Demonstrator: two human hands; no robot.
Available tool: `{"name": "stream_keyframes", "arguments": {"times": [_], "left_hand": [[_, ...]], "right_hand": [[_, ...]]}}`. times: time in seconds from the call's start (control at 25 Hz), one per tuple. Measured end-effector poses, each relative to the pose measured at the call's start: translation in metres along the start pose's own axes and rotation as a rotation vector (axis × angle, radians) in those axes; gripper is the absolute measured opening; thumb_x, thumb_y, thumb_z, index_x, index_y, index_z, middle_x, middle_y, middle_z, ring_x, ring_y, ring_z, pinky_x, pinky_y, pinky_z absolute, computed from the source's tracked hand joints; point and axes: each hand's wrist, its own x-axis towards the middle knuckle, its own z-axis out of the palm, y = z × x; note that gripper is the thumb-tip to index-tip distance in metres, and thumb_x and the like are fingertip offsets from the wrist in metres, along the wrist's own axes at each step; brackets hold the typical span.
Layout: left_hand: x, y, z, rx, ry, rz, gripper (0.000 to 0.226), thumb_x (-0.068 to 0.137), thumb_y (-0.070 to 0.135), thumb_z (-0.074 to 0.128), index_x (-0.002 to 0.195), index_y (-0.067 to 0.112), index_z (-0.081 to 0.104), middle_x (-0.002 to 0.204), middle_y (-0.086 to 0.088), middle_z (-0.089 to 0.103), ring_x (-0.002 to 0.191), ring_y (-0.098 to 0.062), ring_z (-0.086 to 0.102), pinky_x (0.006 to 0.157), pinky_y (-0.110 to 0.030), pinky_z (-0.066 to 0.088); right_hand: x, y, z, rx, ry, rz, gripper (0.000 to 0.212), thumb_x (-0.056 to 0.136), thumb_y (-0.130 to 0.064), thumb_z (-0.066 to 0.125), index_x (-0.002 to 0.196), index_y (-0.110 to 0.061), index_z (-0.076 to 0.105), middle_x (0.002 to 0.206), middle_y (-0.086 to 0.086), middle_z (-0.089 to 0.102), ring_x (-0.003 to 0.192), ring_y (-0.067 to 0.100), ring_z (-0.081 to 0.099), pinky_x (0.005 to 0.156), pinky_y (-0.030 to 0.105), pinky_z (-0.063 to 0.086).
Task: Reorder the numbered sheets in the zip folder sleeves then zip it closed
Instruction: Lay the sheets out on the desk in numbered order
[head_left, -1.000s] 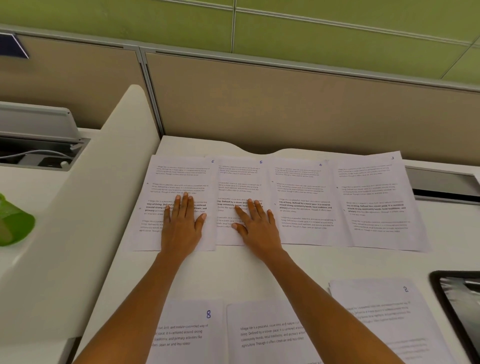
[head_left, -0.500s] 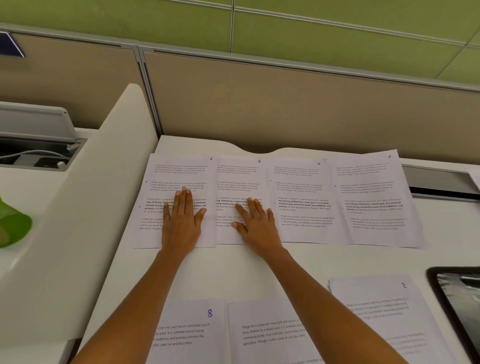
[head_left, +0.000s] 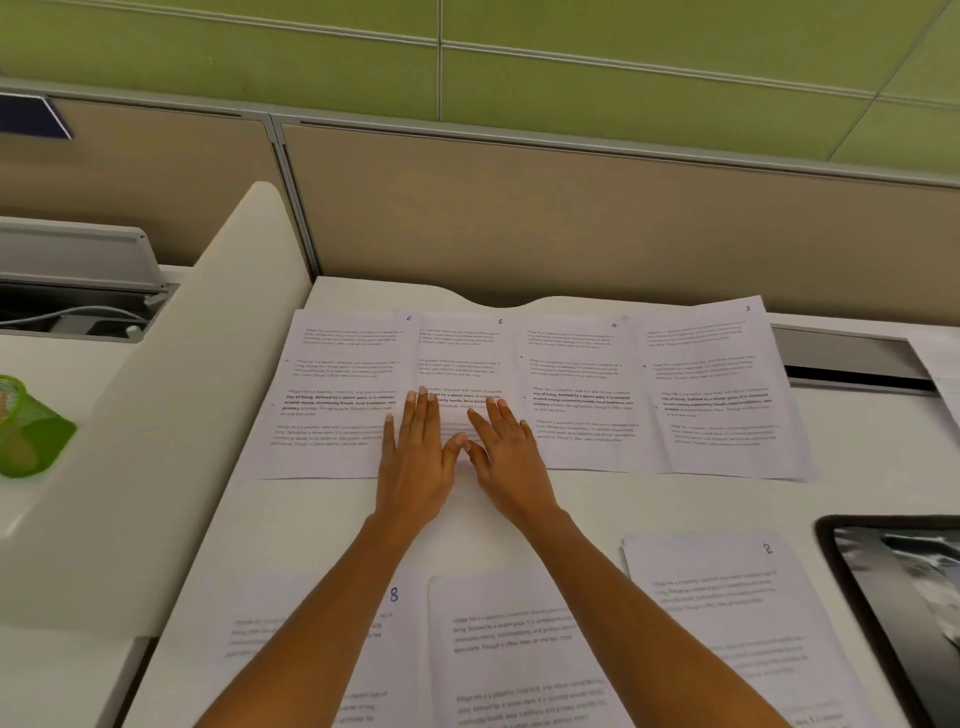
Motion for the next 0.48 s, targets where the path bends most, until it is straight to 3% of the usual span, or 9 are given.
{"name": "stream_keyframes", "arguments": {"times": [0.2, 0.48], "left_hand": [[-0.034, 0.072, 0.013, -0.041, -0.026, 0.05, 0.094, 0.083, 0.066, -0.026, 0.152, 0.011, 0.005, 0.161, -0.006, 0.004, 0.148, -0.02, -0.002, 0.119, -0.04, -0.005], [-0.089, 0.17, 0.035, -0.016, -0.14, 0.12, 0.106, 0.073, 0.07, -0.033, 0.153, 0.013, 0.006, 0.161, -0.004, 0.0, 0.148, -0.018, -0.007, 0.116, -0.036, -0.01]], "right_hand": [[-0.046, 0.037, -0.026, 0.053, 0.037, -0.021, 0.049, 0.103, -0.022, 0.036, 0.151, -0.021, 0.028, 0.161, 0.006, 0.016, 0.15, 0.018, 0.006, 0.12, 0.035, 0.003], [-0.135, 0.114, -0.068, 0.069, 0.056, 0.041, 0.048, 0.102, -0.022, 0.043, 0.149, -0.019, 0.034, 0.16, 0.005, 0.021, 0.149, 0.017, 0.012, 0.121, 0.035, 0.012]]}}
